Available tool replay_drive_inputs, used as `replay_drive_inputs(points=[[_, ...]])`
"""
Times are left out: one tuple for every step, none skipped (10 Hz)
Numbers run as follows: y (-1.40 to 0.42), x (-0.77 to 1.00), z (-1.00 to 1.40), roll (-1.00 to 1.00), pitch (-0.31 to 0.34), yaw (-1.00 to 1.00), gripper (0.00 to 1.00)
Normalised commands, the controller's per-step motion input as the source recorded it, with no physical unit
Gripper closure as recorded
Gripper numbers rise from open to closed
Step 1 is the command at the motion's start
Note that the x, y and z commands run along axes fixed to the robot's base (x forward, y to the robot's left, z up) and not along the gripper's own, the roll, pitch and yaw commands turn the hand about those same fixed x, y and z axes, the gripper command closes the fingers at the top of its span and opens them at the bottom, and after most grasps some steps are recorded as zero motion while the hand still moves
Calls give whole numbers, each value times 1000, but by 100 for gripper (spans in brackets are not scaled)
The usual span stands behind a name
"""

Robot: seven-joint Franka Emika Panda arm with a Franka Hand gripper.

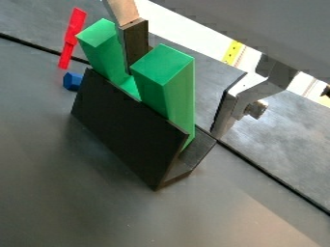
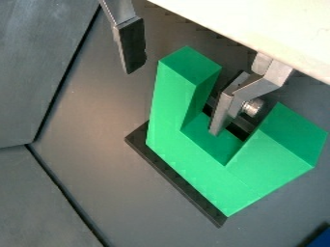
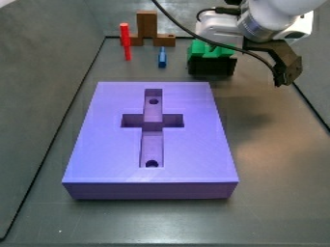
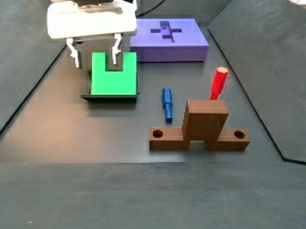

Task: Pick up the green object. Move up. Place the green object on the fixture. Regrasp the green object. Move to above the board. Insert the green object.
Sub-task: Regrasp the green object.

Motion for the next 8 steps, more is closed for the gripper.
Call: replay_drive_inputs(points=[[123,149,-183,0,0,0,0],[166,131,-294,0,0,0,0],[177,89,-283,0,0,0,0],[117,0,-69,0,0,0,0],[66,-97,0,-20,0,-6,0],[0,-63,0,0,0,-23,0],[0,-14,0,0,0,-63,0],[0,0,97,-17,37,-94,0]])
